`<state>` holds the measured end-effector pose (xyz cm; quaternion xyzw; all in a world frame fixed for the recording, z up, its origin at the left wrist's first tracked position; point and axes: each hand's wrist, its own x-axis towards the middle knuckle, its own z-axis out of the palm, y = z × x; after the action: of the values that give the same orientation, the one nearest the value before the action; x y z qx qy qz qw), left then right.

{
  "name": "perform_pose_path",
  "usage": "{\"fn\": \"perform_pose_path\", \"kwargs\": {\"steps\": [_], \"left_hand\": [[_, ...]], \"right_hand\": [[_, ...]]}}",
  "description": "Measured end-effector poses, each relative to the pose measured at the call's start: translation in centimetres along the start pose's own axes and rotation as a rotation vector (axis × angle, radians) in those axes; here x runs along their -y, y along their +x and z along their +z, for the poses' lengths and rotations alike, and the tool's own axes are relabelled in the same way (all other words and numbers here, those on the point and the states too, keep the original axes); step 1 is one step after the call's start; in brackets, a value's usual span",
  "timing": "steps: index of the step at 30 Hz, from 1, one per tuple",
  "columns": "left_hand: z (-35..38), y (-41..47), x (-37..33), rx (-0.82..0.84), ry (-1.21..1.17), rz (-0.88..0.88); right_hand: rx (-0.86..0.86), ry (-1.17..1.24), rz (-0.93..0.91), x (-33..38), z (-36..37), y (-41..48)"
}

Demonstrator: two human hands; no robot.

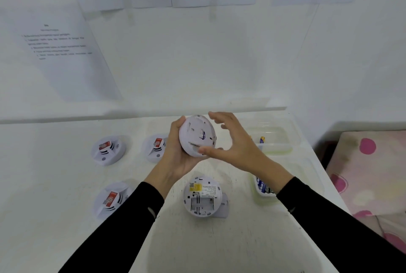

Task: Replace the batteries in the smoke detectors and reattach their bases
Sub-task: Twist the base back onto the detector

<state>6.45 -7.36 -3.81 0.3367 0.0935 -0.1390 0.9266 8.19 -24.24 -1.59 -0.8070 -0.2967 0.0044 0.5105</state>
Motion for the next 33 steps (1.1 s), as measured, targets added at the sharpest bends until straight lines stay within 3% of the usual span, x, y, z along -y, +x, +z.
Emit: {"fn": "perform_pose_path", "kwargs": {"steps": [6, 13, 21, 33], "left_hand": [[0.9, -0.3, 0.4, 0.042, -0.06, 0.056], [1.0, -0.5, 0.1, 0.044, -0.001, 0.057], [1.1, -0.6, -0.2, 0.028, 0.029, 0.048], [1.1, -0.5, -0.4, 0.004, 0.057, 0.035]], "right_hand": [[0.032, -0.285, -0.079, -0.5, 0.5, 0.5], [0.129, -0.452, -0.219, 0.1, -0.7, 1.6], [0.151, -0.515, -0.319, 0.3, -0.7, 2.3], [0.211, -0.451, -0.251, 0.5, -0.8, 2.6]]}}
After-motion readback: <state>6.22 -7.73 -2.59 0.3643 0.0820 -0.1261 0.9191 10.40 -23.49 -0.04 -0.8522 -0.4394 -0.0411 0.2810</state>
